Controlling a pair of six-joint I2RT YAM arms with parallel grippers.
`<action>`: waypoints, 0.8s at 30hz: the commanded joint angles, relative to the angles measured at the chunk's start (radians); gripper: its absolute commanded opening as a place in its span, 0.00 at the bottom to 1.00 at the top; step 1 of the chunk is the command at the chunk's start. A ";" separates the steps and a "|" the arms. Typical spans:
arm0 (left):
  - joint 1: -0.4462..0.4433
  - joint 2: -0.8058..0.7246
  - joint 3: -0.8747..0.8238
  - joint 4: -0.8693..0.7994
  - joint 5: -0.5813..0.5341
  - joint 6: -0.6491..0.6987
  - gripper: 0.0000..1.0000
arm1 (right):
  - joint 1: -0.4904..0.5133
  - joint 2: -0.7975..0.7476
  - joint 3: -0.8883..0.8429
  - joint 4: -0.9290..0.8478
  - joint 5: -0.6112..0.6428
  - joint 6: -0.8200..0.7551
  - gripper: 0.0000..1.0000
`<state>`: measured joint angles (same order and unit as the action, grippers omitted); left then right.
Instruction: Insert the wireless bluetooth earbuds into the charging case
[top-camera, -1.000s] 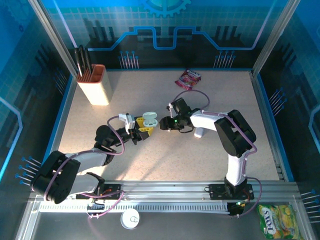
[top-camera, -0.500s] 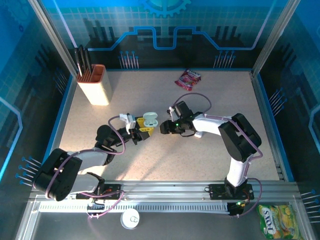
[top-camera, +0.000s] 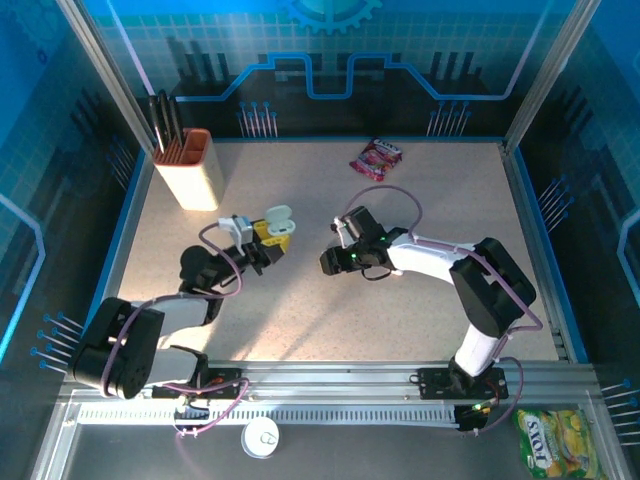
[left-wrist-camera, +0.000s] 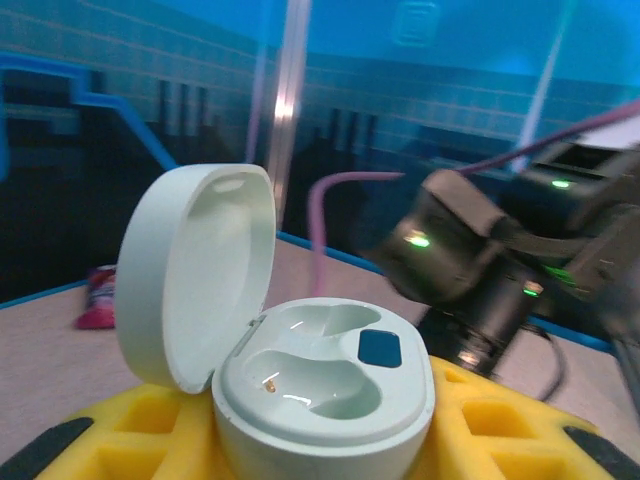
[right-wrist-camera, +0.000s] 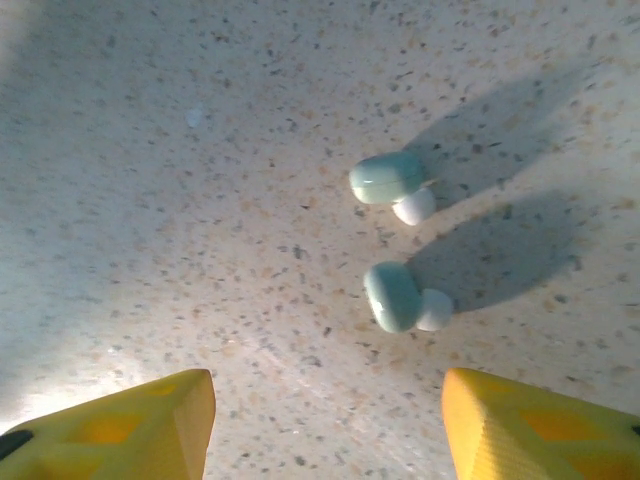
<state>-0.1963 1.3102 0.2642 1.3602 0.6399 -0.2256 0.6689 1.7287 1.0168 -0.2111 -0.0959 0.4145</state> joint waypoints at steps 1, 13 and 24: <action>0.075 -0.002 -0.015 0.042 -0.036 -0.063 0.40 | 0.075 0.022 0.105 -0.169 0.235 -0.175 0.63; 0.259 -0.064 -0.021 0.042 -0.019 -0.143 0.40 | 0.271 0.310 0.464 -0.539 0.745 -0.305 0.47; 0.262 -0.065 -0.021 0.042 0.000 -0.148 0.40 | 0.271 0.386 0.554 -0.595 0.751 -0.316 0.37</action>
<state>0.0544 1.2663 0.2581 1.3605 0.6155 -0.3656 0.9413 2.0914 1.5398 -0.7609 0.6266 0.1093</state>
